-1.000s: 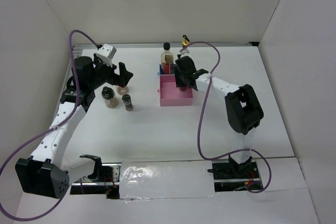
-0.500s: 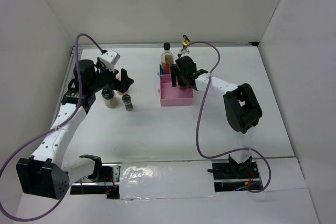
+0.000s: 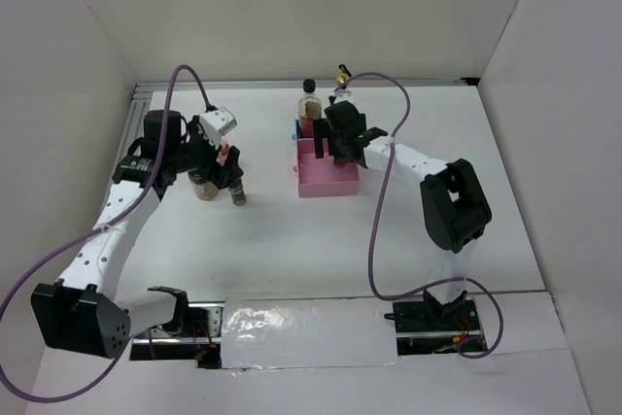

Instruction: Organize the condiment bottles

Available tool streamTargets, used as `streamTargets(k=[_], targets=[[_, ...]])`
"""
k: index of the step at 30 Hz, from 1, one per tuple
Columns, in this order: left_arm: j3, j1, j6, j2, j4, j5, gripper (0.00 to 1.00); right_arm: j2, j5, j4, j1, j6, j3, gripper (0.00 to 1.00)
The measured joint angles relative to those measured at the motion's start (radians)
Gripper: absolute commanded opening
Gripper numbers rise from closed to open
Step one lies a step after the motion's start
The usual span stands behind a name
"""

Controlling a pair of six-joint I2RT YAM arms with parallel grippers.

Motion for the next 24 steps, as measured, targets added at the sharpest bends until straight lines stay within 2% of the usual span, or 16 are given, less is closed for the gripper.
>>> streamTargets(k=[5, 8, 10, 11, 14, 15, 16, 17, 18, 20, 24], targets=[[0.003, -0.015, 0.039, 0.039, -0.098, -0.034, 0.94, -0.044, 0.012, -0.013, 0.018, 0.004, 0.000, 1.00], [0.014, -0.023, 0.049, 0.099, -0.143, -0.064, 0.94, -0.074, 0.018, -0.029, 0.026, 0.010, 0.000, 0.93], [0.014, -0.024, 0.050, 0.134, -0.160, -0.086, 0.94, -0.102, 0.024, -0.044, 0.028, 0.016, -0.001, 0.77], [0.014, -0.024, 0.051, 0.147, -0.166, -0.098, 0.93, -0.122, 0.027, -0.046, 0.028, 0.022, -0.008, 0.66], [0.014, -0.025, 0.053, 0.171, -0.167, -0.127, 0.92, -0.208, 0.029, -0.051, 0.019, 0.042, -0.066, 0.48], [0.014, -0.025, 0.053, 0.175, -0.167, -0.134, 0.92, -0.233, 0.026, -0.052, 0.015, 0.048, -0.085, 0.34], [0.014, -0.025, 0.053, 0.179, -0.167, -0.138, 0.92, -0.258, 0.019, -0.054, 0.008, 0.053, -0.105, 0.27], [0.014, -0.025, 0.053, 0.183, -0.167, -0.140, 0.91, -0.275, 0.012, -0.056, -0.004, 0.058, -0.121, 0.15], [0.014, -0.026, 0.053, 0.187, -0.167, -0.142, 0.91, -0.288, 0.008, -0.059, -0.018, 0.064, -0.135, 0.09], [0.014, -0.027, 0.053, 0.195, -0.167, -0.142, 0.91, -0.298, -0.007, -0.059, -0.055, 0.080, -0.159, 0.00], [0.014, -0.028, 0.053, 0.203, -0.172, -0.140, 0.91, -0.290, -0.029, -0.066, -0.129, 0.098, -0.212, 0.00]])
